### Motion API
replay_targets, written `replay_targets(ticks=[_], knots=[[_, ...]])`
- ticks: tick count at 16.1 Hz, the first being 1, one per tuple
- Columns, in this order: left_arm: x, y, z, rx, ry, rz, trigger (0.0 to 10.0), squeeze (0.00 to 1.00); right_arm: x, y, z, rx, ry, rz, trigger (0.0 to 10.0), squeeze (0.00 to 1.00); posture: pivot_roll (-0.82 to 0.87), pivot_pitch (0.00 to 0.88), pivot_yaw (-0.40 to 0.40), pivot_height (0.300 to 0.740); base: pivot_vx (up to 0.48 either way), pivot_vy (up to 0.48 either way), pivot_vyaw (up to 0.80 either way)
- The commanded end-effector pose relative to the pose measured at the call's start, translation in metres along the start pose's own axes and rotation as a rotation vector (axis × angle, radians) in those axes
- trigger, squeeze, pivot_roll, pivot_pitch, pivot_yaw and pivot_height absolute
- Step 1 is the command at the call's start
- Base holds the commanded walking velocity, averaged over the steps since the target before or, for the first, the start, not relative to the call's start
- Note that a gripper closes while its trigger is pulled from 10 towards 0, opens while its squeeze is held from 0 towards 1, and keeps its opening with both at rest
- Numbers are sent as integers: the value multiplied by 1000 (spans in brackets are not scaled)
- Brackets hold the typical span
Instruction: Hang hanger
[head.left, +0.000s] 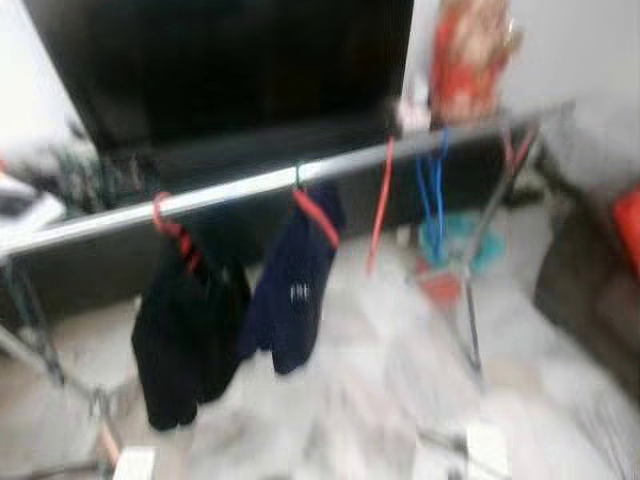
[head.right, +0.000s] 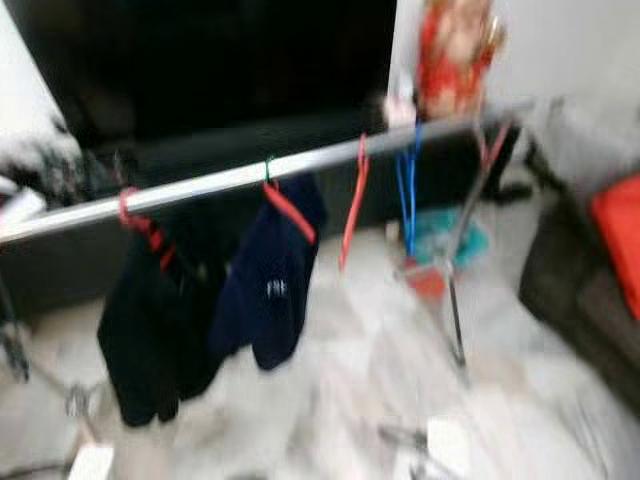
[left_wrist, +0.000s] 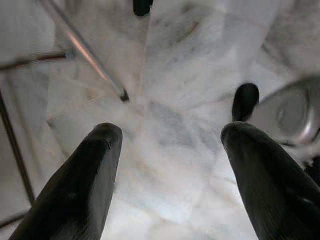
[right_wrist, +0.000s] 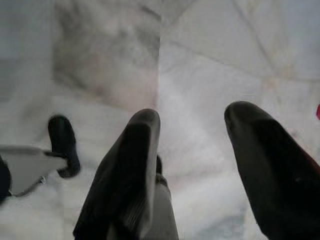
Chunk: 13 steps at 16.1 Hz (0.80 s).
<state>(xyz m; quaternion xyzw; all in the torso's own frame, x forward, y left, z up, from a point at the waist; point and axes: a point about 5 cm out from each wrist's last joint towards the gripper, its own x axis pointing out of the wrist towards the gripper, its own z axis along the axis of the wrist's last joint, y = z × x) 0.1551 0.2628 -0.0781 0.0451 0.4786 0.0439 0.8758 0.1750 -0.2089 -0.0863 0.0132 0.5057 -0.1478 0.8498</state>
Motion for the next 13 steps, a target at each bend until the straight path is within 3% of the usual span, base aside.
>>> replay_targets(ticks=[1, 13], knots=[[2, -4, 8, 12, -27, -12, 10000, 0, 0, -9, -2, 3, 4, -23, 10000, 0, 58, 0, 45, 732, 0, 0, 0], [2, -6, 9, 40, -13, -56, 10000, 0, 0, -9, -1, 12, 2, -19, 10000, 0, 60, 0, 43, 732, 0, 0, 0]])
